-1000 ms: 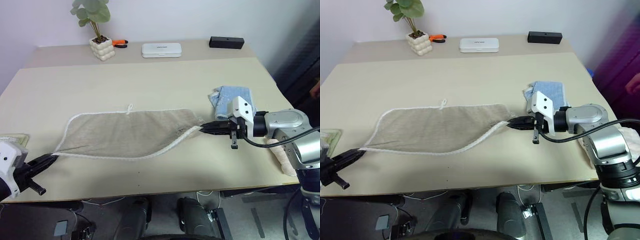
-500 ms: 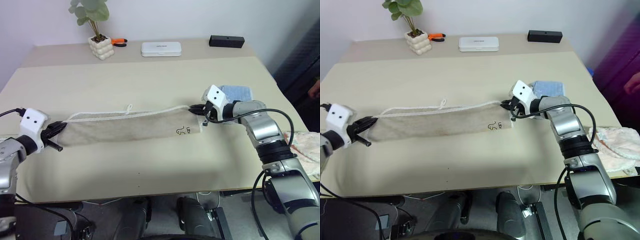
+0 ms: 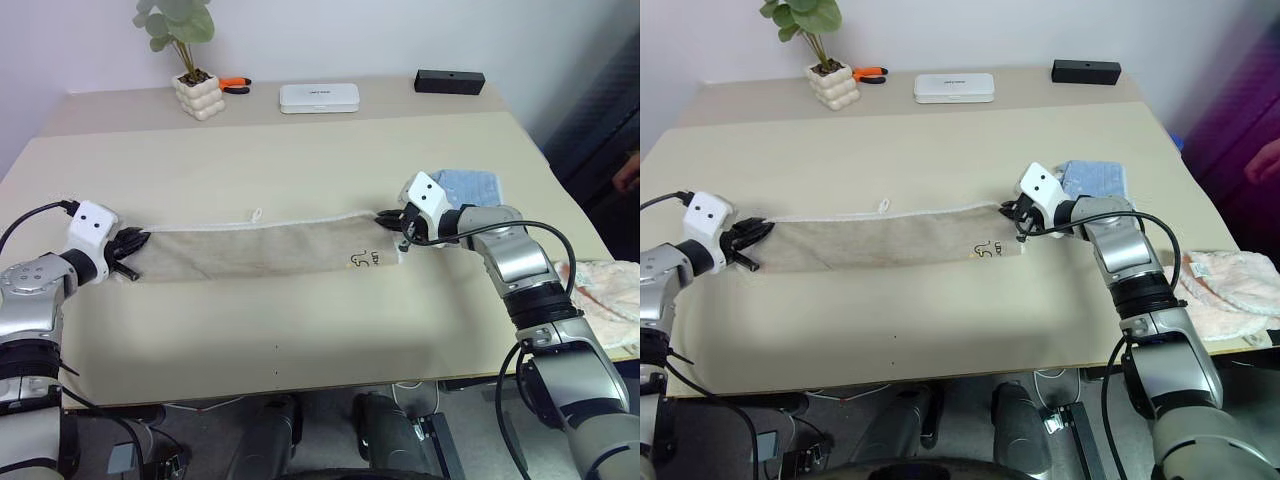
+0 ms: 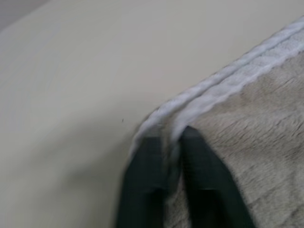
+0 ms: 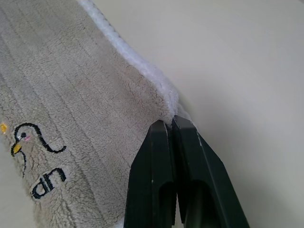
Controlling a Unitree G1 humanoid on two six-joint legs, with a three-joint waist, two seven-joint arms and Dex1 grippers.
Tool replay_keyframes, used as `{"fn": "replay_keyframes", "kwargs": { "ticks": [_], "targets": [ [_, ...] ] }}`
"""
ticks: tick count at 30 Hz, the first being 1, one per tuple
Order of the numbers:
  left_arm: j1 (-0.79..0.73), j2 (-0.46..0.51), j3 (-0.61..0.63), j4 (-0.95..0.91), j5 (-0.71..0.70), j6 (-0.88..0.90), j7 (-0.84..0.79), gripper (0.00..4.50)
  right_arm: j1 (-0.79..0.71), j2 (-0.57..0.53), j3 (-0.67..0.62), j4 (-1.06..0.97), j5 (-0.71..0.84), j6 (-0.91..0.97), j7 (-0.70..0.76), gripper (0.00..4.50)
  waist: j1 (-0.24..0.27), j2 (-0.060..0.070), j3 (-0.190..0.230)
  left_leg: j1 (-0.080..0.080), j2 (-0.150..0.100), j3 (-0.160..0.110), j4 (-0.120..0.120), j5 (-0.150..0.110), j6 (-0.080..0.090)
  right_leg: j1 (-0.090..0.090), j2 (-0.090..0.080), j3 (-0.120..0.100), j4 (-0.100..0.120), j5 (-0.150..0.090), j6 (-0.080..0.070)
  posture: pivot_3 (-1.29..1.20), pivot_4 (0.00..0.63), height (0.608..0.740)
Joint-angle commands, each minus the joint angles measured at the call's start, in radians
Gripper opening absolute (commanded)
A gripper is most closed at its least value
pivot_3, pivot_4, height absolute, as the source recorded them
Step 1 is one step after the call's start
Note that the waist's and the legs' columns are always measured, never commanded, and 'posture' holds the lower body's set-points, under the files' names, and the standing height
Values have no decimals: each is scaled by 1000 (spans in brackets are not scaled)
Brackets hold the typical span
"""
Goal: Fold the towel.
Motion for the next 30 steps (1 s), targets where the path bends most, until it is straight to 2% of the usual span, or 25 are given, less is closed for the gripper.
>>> {"fn": "replay_keyframes", "kwargs": {
  "ticks": [1, 3, 4, 7, 10, 13, 15, 16, 20, 23, 26, 30],
  "targets": [
    [-17, 16, 22, 11, 8, -25, 39, 2461, 5, -7, -45, -69, 11, 19, -22, 910, 0, 0, 0, 0, 0, 0, 0, 0, 0, 0, 0, 0, 0, 0, 0, 0, 150, 740],
    [-17, 13, 61, -2, -19, -16, 75, 3465, 23, -23, -66, -103, 12, 40, -44, 1937, 1, 0, 0, 0, 0, 0, 0, 0, 0, 0, 0, 0, 0, 0, 0, 0, 150, 740],
    [-13, 7, 100, -28, -52, 3, 102, 3486, 42, -38, -89, -137, 17, 61, -59, 2370, 2, 0, 0, 0, 0, 0, 0, 0, 0, 0, 0, 0, 0, 0, 0, 0, 150, 740],
    [19, -25, 197, -140, -132, 44, 174, 3486, 112, -70, -158, -248, 44, 135, -96, 2370, 7, 0, 0, -1, 0, 0, 0, 0, 0, 0, -1, 0, 0, 0, 0, 0, 150, 740],
    [70, -73, 256, -303, -202, 117, 225, 3486, 194, -74, -248, -404, 144, 313, -116, 2370, 6, 0, 0, -1, 0, 0, 0, 0, 0, 0, -2, 0, 0, 0, 1, 0, 150, 740],
    [180, -125, 194, -587, -249, 183, 193, 3486, 340, -72, -351, -628, 304, 541, -120, 3259, 8, -1, -1, -1, 0, -1, 0, 0, 0, 1, -2, 1, -1, 0, 1, 0, 150, 740],
    [242, -165, 107, -756, -291, 237, 153, 3486, 430, -43, -408, -748, 392, 666, -160, 4291, 10, -1, -1, -1, 0, -1, 1, -1, 1, 2, -2, 2, -1, 0, 1, 0, 150, 740],
    [264, -177, 72, -814, -305, 260, 134, 3486, 461, -29, -427, -790, 424, 715, -181, 4440, 11, -1, -1, -1, 0, -1, 1, -1, 1, 2, -2, 2, -2, 0, 1, 0, 150, 740],
    [333, -200, -109, -972, -286, 270, 45, 3486, 569, 72, -499, -926, 559, 917, -294, 4440, 5, -1, -1, 0, 1, 0, 2, -1, 1, 3, -2, 3, -2, 1, 0, 0, 150, 740],
    [334, -237, -159, -1014, -319, 294, 31, 3486, 577, 176, -527, -958, 601, 1039, -408, 4440, 4, 0, -1, 1, 4, 2, 1, -1, 1, 3, 0, 3, -2, 1, -1, 0, 150, 740],
    [331, -260, -175, -1034, -336, 315, 29, 3486, 519, 327, -566, -932, 599, 1132, -548, 4440, 5, 0, -1, 1, 4, 2, 2, -1, 1, 3, 1, 3, -3, 1, -2, 0, 150, 740],
    [361, -244, -166, -1072, -346, 331, 20, 3486, 385, 537, -683, -838, 557, 1214, -727, 4440, 6, 0, -1, 1, 5, 3, 1, -1, 1, 2, 2, 3, -3, 2, -2, 0, 150, 740]
  ]
}}
